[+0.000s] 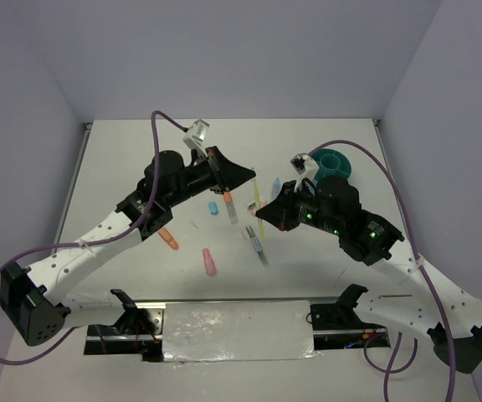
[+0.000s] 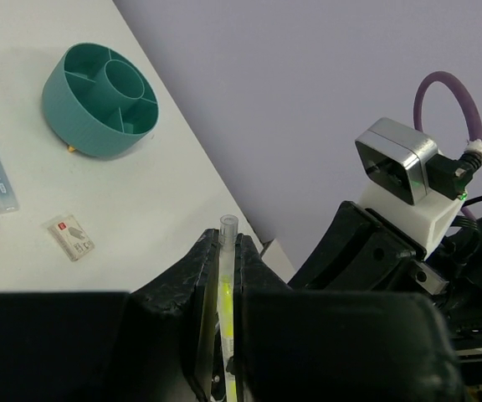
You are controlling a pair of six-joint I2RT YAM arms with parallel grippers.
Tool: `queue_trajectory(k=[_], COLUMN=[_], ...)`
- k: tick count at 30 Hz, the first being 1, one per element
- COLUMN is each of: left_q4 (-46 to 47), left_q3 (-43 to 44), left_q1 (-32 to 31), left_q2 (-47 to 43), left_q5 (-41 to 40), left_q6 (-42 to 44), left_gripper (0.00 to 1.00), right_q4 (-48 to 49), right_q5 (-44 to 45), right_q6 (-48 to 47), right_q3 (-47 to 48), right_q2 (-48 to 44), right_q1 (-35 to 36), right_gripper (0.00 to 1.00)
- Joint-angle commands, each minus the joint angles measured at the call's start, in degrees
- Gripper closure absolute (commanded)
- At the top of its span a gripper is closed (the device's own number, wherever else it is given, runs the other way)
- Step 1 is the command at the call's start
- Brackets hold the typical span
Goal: Sort the stationery into containers
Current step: Close the pen cap on the pen.
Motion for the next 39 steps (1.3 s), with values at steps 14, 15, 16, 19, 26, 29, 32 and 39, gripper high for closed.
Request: queue_trajectory(k=[14,15,16,19,26,29,32,39], left_q4=[3.06,2.53,2.0,0.33,0.85,1.81,2.43,2.08], left_q3=[0.34,0.69,0.95,2.1,2.63,2.19,1.58,1.84], left_q1=[-0.38,-0.47,-0.38,-0.38,-0.38,-0.47,-0.47,-0.47], left_q2=[0.22,0.22,0.22,0.22,1.1,1.63,1.37,0.84], left_q5=[0.51,-0.02,-0.72,-2.22,-2.31,-1.25,-1.43,-1.51], left_q6=[1.36,1.79,2.06,2.94,3.12,2.59,2.15,2.41], left_gripper=[1.0,1.0,1.0,1.0,1.0,1.0,1.0,1.0], right_q4=[0.27,0.45,0.45,0.71,0.28,-0.61,-0.7,-0.78], right_q5=[1.15,0.89,0.8,-0.69,-0.7,-0.09,0.09,1.06], right_q6=[-0.99,-1.08,-1.08,-1.43,-1.78,-1.87,-1.78,-1.34], right_q3=[3.81,3.63,3.54,3.37,3.45,3.81,3.98,4.16], right_q2=[1.51,1.51,1.42,1.42,1.07,1.33,1.51,1.86], right_q1=[0.22,0.31,0.22,0.22,0.31,0.22,0.22,0.31], right_gripper=[1.0,1.0,1.0,1.0,1.0,1.0,1.0,1.0])
